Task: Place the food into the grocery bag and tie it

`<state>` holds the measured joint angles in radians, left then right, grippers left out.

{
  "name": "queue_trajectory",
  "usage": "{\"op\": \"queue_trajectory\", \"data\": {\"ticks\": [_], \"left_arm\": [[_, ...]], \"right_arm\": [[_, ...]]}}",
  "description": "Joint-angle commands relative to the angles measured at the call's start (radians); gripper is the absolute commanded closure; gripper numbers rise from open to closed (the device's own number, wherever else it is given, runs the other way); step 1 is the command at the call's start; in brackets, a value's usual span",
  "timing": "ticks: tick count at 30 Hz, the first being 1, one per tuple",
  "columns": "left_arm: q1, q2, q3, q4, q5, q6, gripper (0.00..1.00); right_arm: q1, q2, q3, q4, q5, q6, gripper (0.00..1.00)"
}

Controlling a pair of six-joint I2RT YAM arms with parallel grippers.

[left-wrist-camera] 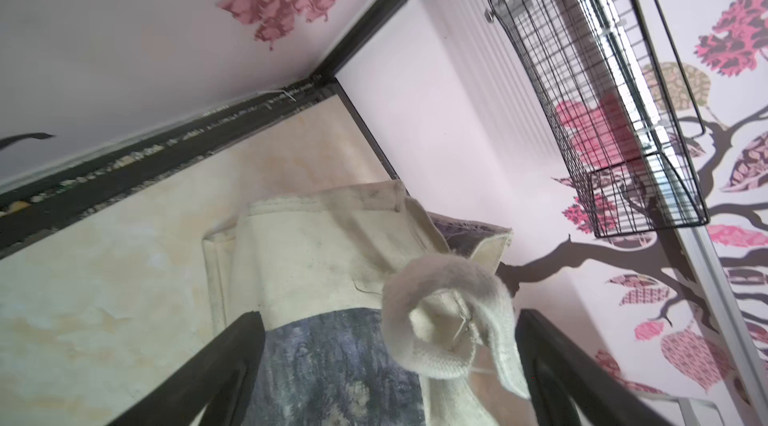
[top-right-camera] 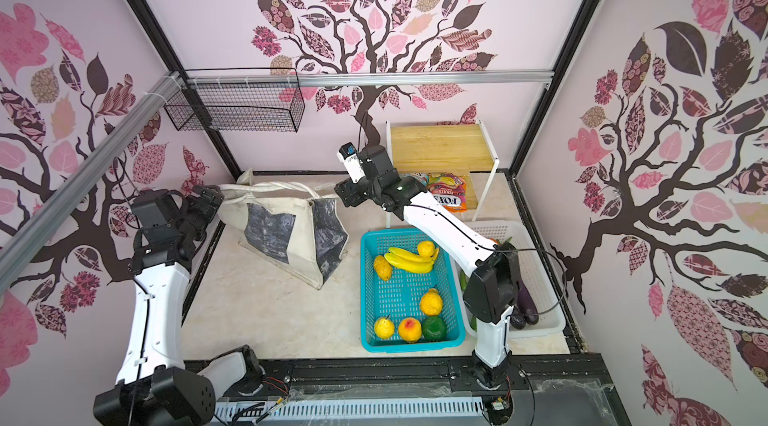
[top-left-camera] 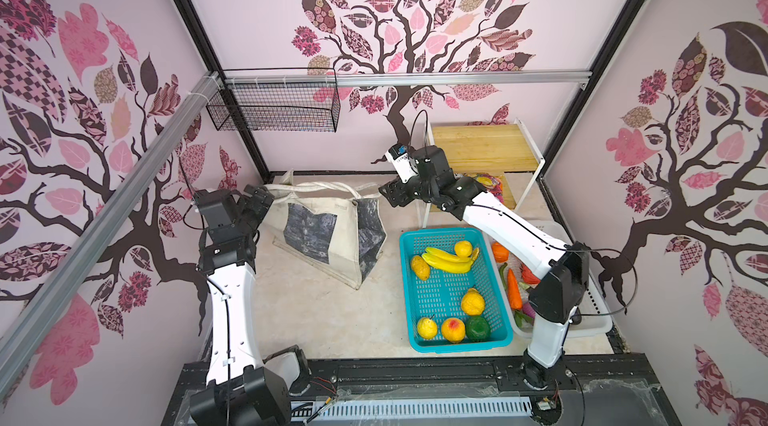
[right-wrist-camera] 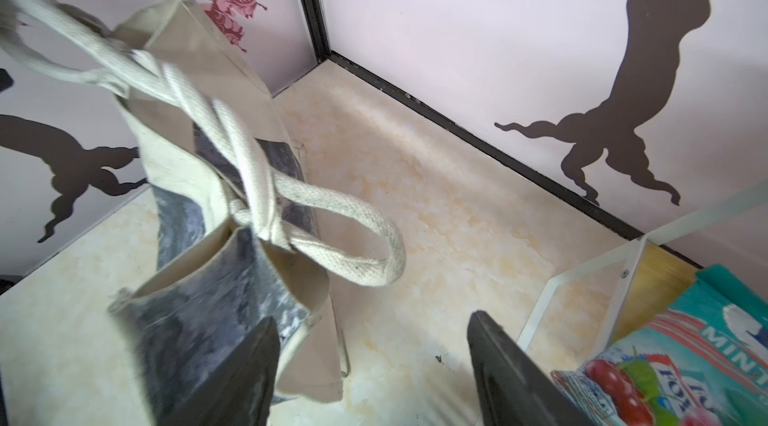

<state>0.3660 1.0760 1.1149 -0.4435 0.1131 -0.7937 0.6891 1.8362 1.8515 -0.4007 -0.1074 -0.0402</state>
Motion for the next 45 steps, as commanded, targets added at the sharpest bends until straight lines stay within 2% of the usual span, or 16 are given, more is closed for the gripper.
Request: {"op": "queue_trajectory", "data": {"ticks": [1, 4, 6, 12, 15, 17, 20, 22, 27, 29, 32, 34, 36, 38, 41, 45], "left_arm": [[0.008, -0.075, 0.004, -0.032, -0.117, 0.033, 0.02], [0.011, -0.116, 0.029, -0.089, -0.154, 0.073, 0.02], [0.011, -0.151, 0.056, -0.132, -0.164, 0.125, 0.02], [0.002, -0.292, 0.093, -0.188, -0.133, 0.256, 0.02], [-0.019, -0.340, 0.103, -0.244, -0.069, 0.302, 0.02], [-0.036, -0.376, 0.062, -0.242, 0.020, 0.341, 0.02], [-0.089, -0.447, -0.080, -0.082, 0.128, 0.356, 0.02], [-0.134, -0.469, -0.130, -0.052, 0.144, 0.389, 0.02], [-0.209, -0.471, -0.267, -0.036, 0.113, 0.395, 0.02], [-0.282, -0.470, -0.326, -0.021, 0.010, 0.384, 0.02], [-0.452, -0.470, -0.389, 0.024, -0.235, 0.417, 0.02], [-0.558, -0.425, -0.405, 0.048, -0.411, 0.448, 0.02], [-0.608, -0.364, -0.398, 0.041, -0.526, 0.457, 0.02], [-0.610, -0.336, -0.421, 0.091, -0.545, 0.457, 0.02], [-0.610, -0.325, -0.510, 0.213, -0.578, 0.488, 0.02], [-0.610, -0.315, -0.574, 0.258, -0.657, 0.514, 0.02]], "right_arm": [[0.020, -0.097, -0.007, -0.013, -0.049, -0.022, 0.15], [0.044, -0.160, -0.043, -0.002, -0.015, -0.028, 0.13], [0.056, -0.224, -0.088, 0.015, 0.009, -0.023, 0.01], [0.058, -0.459, -0.299, 0.018, 0.076, 0.065, 0.00], [0.053, -0.595, -0.447, 0.011, 0.127, 0.105, 0.00], [0.040, -0.686, -0.564, 0.021, 0.145, 0.137, 0.00], [-0.045, -0.807, -0.745, 0.075, 0.091, 0.192, 0.00], [-0.086, -0.853, -0.808, 0.062, 0.106, 0.217, 0.00], [-0.127, -0.893, -0.928, 0.035, 0.256, 0.214, 0.00], [-0.207, -0.887, -0.964, 0.047, 0.223, 0.251, 0.00], [-0.426, -0.906, -1.052, 0.121, 0.035, 0.328, 0.01], [-0.524, -0.934, -1.096, 0.167, -0.017, 0.353, 0.02], [-0.539, -0.960, -1.119, 0.192, 0.107, 0.320, 0.02], [-0.539, -0.963, -1.135, 0.203, 0.216, 0.294, 0.01], [-0.539, -0.945, -1.173, 0.249, 0.288, 0.290, 0.00], [-0.539, -0.963, -1.297, 0.468, 0.408, 0.281, 0.00]]}}
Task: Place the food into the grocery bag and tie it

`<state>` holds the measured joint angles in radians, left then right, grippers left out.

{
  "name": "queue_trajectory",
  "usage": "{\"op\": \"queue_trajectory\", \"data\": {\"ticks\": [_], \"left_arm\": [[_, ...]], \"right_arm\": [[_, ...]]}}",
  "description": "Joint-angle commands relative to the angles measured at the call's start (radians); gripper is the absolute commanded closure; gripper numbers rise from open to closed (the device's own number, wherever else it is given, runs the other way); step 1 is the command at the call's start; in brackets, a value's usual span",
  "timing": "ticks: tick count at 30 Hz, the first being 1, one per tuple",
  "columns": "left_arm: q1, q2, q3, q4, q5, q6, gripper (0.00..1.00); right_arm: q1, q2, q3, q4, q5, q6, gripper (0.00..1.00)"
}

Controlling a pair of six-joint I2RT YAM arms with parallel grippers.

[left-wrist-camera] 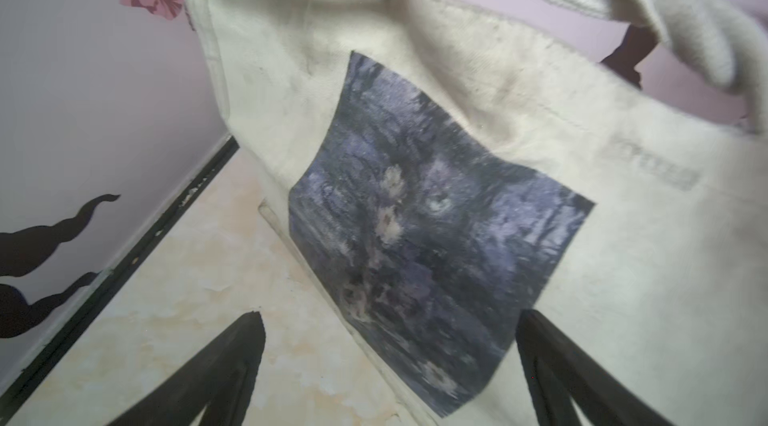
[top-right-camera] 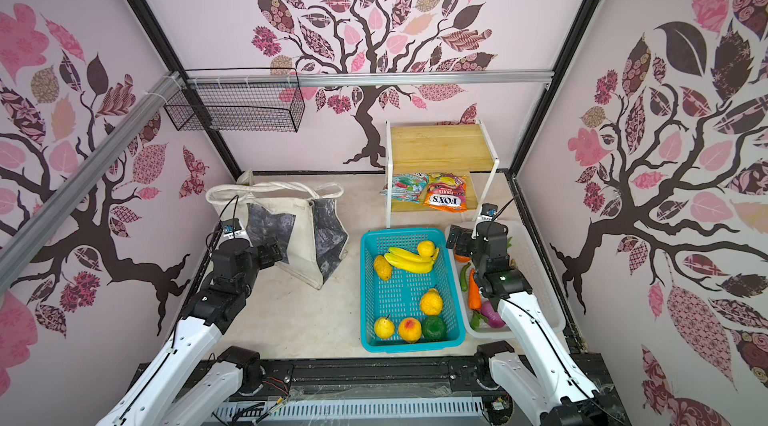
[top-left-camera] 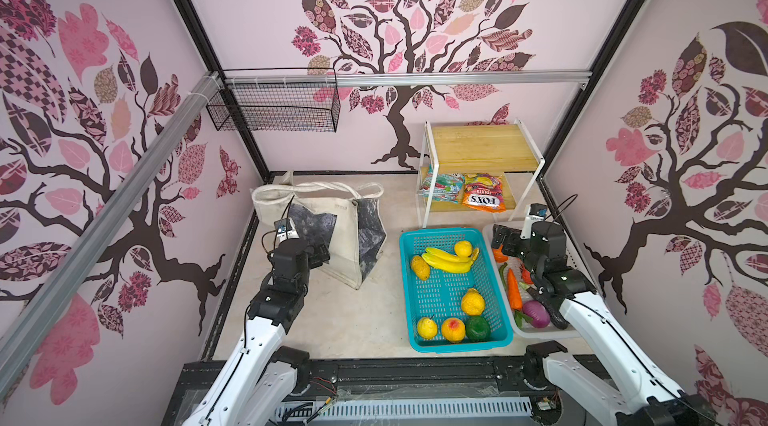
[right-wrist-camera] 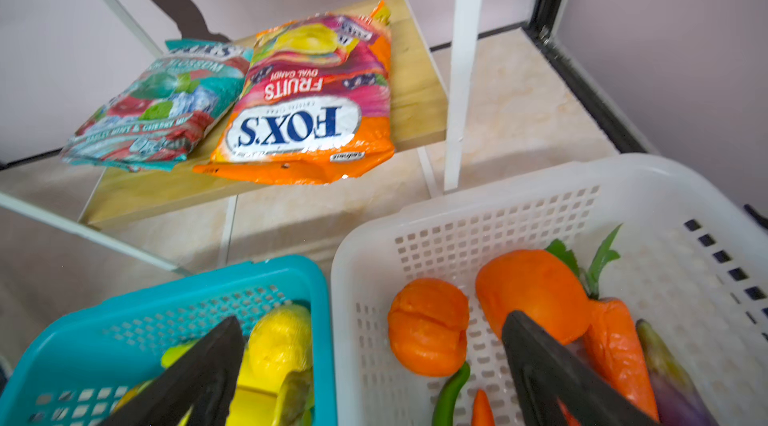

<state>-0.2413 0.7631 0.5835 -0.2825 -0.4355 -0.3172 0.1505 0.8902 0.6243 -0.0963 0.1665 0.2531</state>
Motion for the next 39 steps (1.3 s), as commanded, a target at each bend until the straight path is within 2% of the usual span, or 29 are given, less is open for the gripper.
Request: {"op": "queue_trajectory", "data": {"ticks": [1, 7, 14, 20, 24, 26, 32, 36, 39], "left_arm": [[-0.003, 0.003, -0.052, 0.115, -0.100, 0.056, 0.02], [0.010, 0.141, -0.085, 0.324, -0.153, 0.177, 0.02], [0.193, 0.282, -0.176, 0.581, 0.048, 0.176, 0.02], [0.231, 0.488, -0.172, 0.754, 0.087, 0.204, 0.02], [0.310, 0.604, -0.183, 0.906, 0.219, 0.183, 0.02], [0.342, 0.609, -0.177, 0.907, 0.293, 0.164, 0.02], [0.348, 0.689, -0.193, 1.041, 0.335, 0.173, 0.02], [0.341, 0.701, -0.192, 1.053, 0.380, 0.209, 0.02], [0.301, 0.774, -0.206, 1.150, 0.372, 0.253, 0.02]], "right_arm": [[0.001, -0.017, -0.100, 0.221, 0.153, -0.021, 0.00], [0.001, 0.070, -0.184, 0.436, 0.282, -0.070, 0.00], [0.000, 0.215, -0.279, 0.716, 0.258, -0.136, 0.00], [-0.002, 0.401, -0.328, 1.000, 0.243, -0.228, 0.01], [-0.011, 0.499, -0.338, 1.109, 0.194, -0.217, 0.01], [-0.012, 0.541, -0.343, 1.166, 0.198, -0.224, 0.00], [-0.028, 0.595, -0.354, 1.235, 0.170, -0.226, 0.00], [-0.047, 0.651, -0.357, 1.284, 0.149, -0.209, 0.00], [-0.052, 0.698, -0.369, 1.361, 0.135, -0.213, 0.00]]}}
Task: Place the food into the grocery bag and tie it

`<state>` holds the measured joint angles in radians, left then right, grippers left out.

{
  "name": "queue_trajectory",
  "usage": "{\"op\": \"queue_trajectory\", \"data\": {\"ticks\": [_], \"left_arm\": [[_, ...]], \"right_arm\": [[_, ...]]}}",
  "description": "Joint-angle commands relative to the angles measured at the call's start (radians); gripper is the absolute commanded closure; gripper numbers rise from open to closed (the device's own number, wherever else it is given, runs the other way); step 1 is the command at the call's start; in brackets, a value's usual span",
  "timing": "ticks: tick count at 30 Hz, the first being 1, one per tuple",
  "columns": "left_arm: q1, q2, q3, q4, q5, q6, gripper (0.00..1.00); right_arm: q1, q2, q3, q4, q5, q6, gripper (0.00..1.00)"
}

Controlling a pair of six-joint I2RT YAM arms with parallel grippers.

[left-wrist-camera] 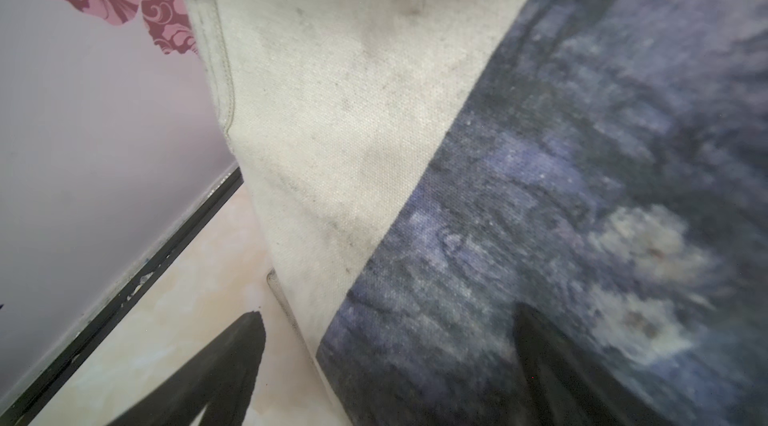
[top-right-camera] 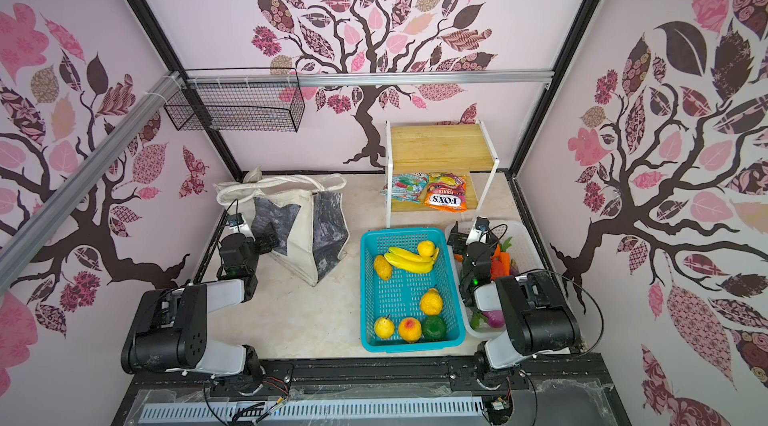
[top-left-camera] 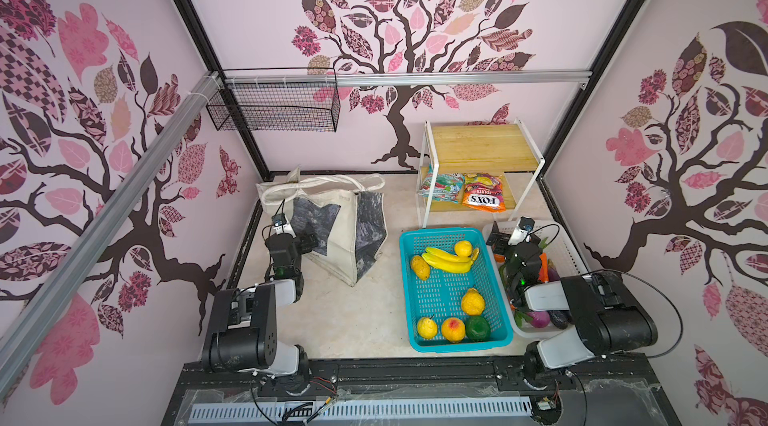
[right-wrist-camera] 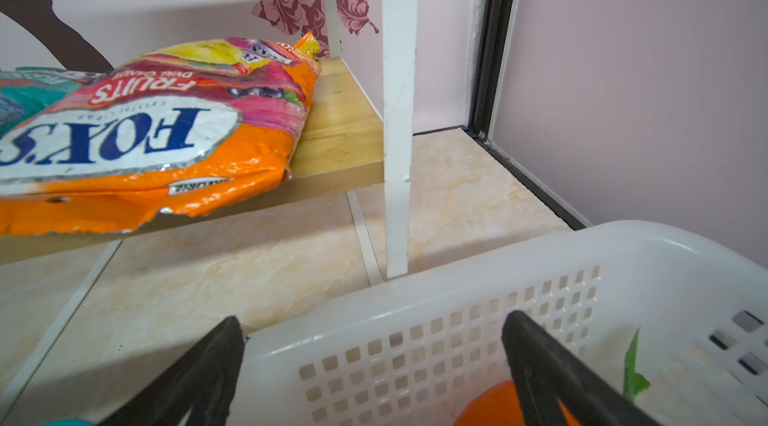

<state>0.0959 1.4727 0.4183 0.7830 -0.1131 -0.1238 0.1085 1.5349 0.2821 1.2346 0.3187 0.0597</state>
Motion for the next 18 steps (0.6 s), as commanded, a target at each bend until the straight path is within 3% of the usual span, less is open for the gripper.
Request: {"op": "queue_trajectory", "data": {"ticks": [1, 3, 5, 8, 18], "left_arm": [[-0.048, 0.116, -0.048, 0.165, 0.036, 0.070, 0.02], [-0.057, 0.071, -0.031, 0.058, 0.020, 0.075, 0.02], [-0.059, 0.105, -0.045, 0.144, 0.009, 0.073, 0.02], [-0.060, 0.081, -0.026, 0.065, 0.004, 0.073, 0.02], [-0.061, 0.085, -0.029, 0.074, 0.005, 0.077, 0.02]], "right_arm": [[-0.011, 0.055, -0.024, 0.024, -0.019, -0.018, 0.00], [-0.016, 0.042, -0.018, -0.010, -0.027, -0.012, 0.00], [-0.018, 0.045, -0.018, -0.004, -0.027, -0.013, 0.01], [-0.016, 0.044, -0.019, -0.005, -0.025, -0.013, 0.00], [-0.017, 0.044, -0.018, -0.003, -0.024, -0.013, 0.01]]}}
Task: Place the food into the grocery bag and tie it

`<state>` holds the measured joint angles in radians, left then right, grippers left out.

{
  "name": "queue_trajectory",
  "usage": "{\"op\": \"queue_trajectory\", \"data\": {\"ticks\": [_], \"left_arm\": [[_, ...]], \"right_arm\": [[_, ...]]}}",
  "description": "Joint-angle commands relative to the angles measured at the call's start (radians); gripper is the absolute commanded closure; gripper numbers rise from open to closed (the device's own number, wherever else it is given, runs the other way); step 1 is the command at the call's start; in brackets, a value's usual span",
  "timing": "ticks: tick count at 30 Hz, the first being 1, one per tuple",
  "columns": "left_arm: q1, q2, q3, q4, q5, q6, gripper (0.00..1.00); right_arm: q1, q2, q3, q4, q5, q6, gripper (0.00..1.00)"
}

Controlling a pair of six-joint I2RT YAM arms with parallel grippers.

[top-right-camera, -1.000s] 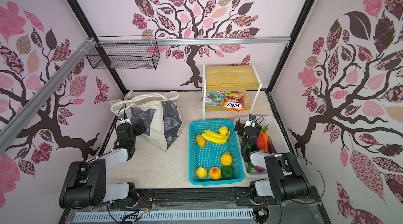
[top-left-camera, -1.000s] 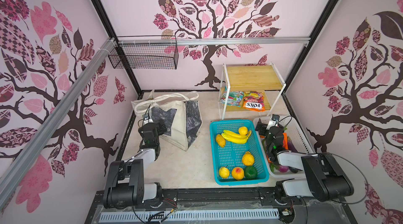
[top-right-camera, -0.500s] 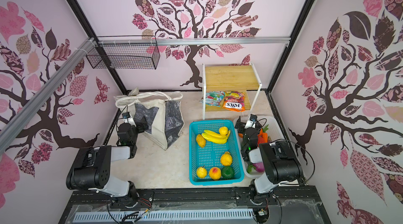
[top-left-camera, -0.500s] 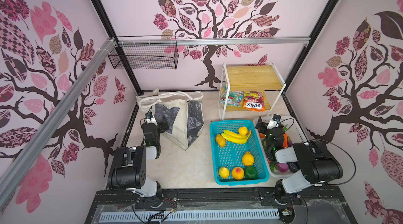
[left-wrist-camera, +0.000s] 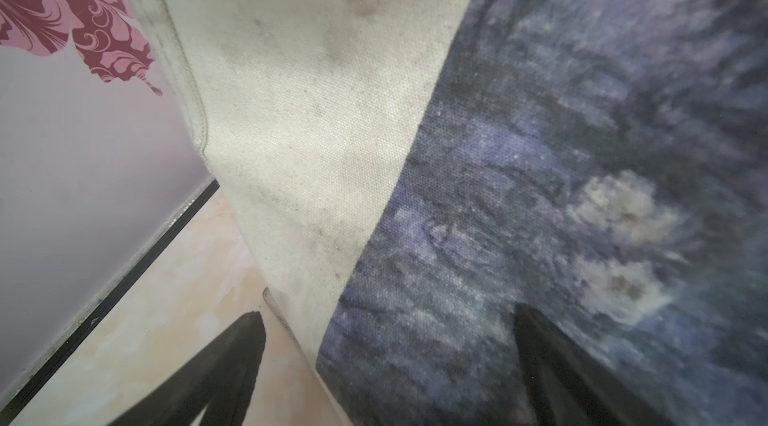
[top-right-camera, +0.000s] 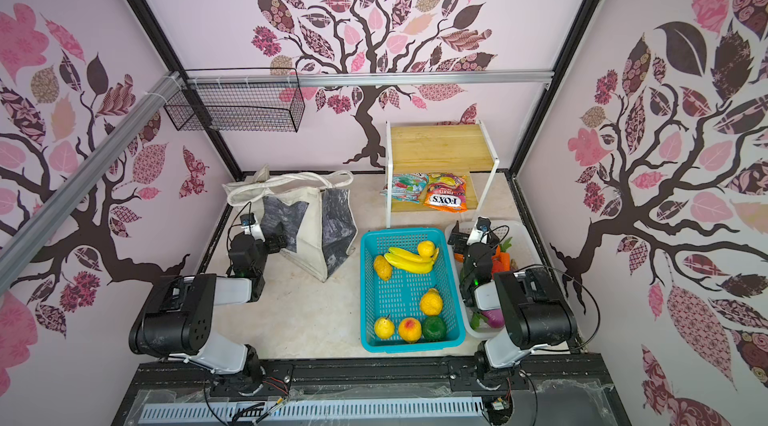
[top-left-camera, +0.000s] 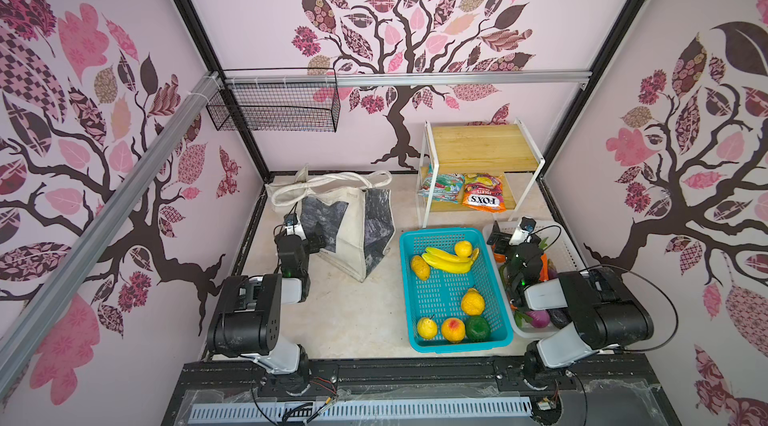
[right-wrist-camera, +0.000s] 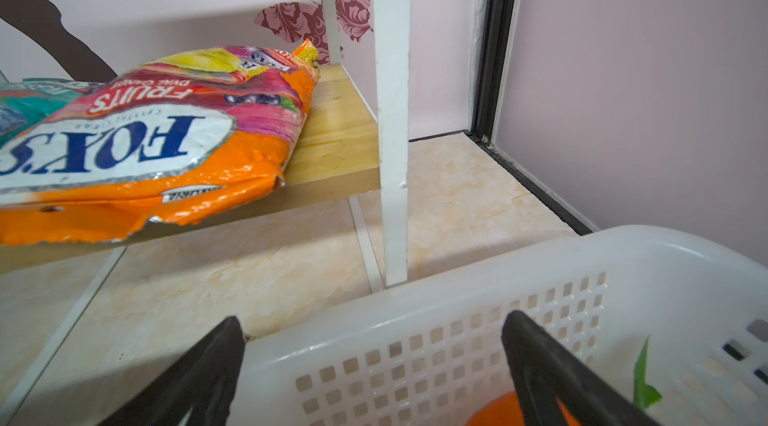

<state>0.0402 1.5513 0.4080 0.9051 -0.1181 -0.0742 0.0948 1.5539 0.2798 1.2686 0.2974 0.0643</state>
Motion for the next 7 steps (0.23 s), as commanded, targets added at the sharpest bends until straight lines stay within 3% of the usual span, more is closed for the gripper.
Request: {"op": "queue_trajectory", "data": {"ticks": [1, 7], "left_arm": [[-0.006, 0.005, -0.018, -0.051, 0.009, 0.026, 0.02], [-0.006, 0.006, -0.020, -0.048, 0.008, 0.026, 0.02]], "right_arm": [[-0.003, 0.026, -0.016, -0.037, -0.004, -0.018, 0.01], [-0.015, 0.019, -0.009, -0.062, -0.027, -0.012, 0.00]]}}
